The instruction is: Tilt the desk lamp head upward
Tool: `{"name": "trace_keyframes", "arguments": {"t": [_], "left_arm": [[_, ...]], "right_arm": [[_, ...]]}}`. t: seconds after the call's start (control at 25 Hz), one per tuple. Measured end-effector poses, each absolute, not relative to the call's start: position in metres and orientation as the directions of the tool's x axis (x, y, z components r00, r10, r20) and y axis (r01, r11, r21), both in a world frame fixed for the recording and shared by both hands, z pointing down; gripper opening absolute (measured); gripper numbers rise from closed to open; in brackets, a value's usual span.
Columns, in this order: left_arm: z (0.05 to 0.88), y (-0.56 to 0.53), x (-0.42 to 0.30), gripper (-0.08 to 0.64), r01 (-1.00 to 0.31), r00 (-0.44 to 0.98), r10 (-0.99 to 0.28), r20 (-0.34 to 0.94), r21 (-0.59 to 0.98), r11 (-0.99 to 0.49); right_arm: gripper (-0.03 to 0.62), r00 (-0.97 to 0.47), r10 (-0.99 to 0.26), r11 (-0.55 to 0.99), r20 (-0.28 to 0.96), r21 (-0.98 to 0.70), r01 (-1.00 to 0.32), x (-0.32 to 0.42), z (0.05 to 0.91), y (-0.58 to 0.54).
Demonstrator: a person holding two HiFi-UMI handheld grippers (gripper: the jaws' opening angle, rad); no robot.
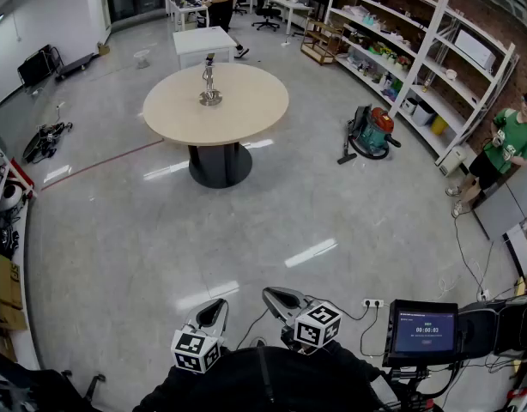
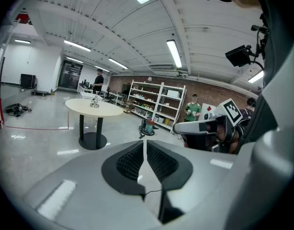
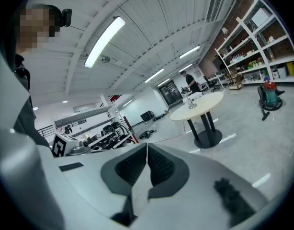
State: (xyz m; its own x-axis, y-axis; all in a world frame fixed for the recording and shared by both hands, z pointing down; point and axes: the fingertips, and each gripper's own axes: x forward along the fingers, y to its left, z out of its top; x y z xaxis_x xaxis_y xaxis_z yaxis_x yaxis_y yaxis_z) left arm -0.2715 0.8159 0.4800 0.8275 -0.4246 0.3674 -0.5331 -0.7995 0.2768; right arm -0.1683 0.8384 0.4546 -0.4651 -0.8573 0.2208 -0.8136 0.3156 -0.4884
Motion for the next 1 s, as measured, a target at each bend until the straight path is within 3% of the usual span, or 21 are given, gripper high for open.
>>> {"name": "trace_keyframes", "arguments": {"t": [0.48, 0.68, 1.0], "left_arm": [[0.484, 0.809, -0.26, 0.029, -0.524, 0.827, -0.409, 0.386, 0.268, -0.808], [0.49, 0.776, -0.223, 0.029, -0.471, 0.854, -0.36, 0.375, 0.266, -0.841], [0.483, 0.699, -0.224, 0.029, -0.458, 0.864, -0.352, 0.36, 0.271, -0.847]], "right_arm": [[0.006, -0.439, -0.872, 0.291, 0.216, -0.492, -0.821, -0.156, 0.459, 0.834], [0.006, -0.388, -0.894, 0.251, 0.224, -0.468, -0.847, -0.122, 0.462, 0.802], [0.006, -0.369, -0.899, 0.232, 0.235, -0.459, -0.858, -0.125, 0.457, 0.729]]}}
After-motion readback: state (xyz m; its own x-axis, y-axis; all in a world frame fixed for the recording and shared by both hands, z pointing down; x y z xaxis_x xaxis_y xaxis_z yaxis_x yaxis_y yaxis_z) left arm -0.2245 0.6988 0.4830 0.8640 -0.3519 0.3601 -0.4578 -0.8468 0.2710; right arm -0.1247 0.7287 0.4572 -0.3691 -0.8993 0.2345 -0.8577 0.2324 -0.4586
